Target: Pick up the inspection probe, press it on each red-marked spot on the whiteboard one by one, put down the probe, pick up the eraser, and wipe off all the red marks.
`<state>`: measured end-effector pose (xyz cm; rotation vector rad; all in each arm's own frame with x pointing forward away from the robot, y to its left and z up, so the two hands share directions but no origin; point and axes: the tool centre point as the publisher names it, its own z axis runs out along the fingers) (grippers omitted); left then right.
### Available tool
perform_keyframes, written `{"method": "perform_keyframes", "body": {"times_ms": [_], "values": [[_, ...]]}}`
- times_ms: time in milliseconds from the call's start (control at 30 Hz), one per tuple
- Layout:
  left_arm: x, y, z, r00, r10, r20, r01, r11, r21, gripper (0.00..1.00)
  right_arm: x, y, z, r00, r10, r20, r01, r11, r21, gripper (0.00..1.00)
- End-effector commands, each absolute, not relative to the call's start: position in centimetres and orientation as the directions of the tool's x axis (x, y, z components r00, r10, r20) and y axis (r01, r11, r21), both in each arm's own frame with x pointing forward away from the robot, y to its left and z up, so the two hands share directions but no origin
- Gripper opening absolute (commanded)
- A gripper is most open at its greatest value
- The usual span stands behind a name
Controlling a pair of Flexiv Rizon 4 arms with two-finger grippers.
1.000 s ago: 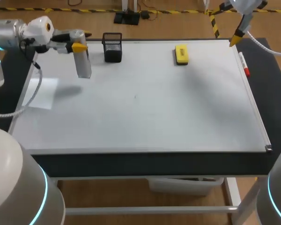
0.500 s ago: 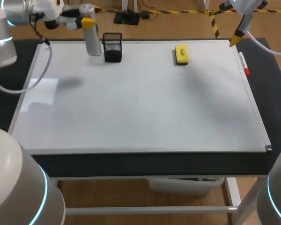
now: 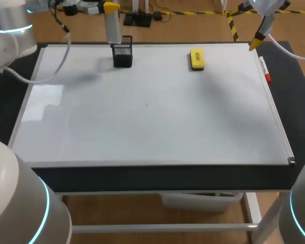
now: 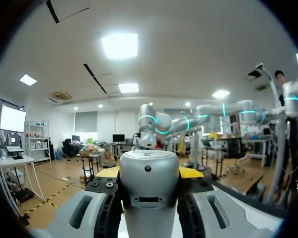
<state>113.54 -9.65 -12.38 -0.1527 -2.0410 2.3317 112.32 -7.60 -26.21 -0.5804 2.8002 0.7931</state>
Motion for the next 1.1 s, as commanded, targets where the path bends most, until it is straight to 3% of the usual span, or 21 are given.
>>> {"method": "perform_keyframes", "body": {"times_ms": [33,1100], "values": [[116.2,-10.8,-13.1,-0.972,0.229,-0.058,0.026,-0.138,-0.990,0.00,112.3,-7.6,-26.1,-0.909,-0.323,-0.265,-0.413,0.784,0.464,1.00],[121.0,-11.0,-17.4,-0.974,0.225,-0.037,0.004,-0.143,-0.990,0.00,112.3,-7.6,-26.1,-0.909,-0.323,-0.265,-0.413,0.784,0.464,1.00]]}}
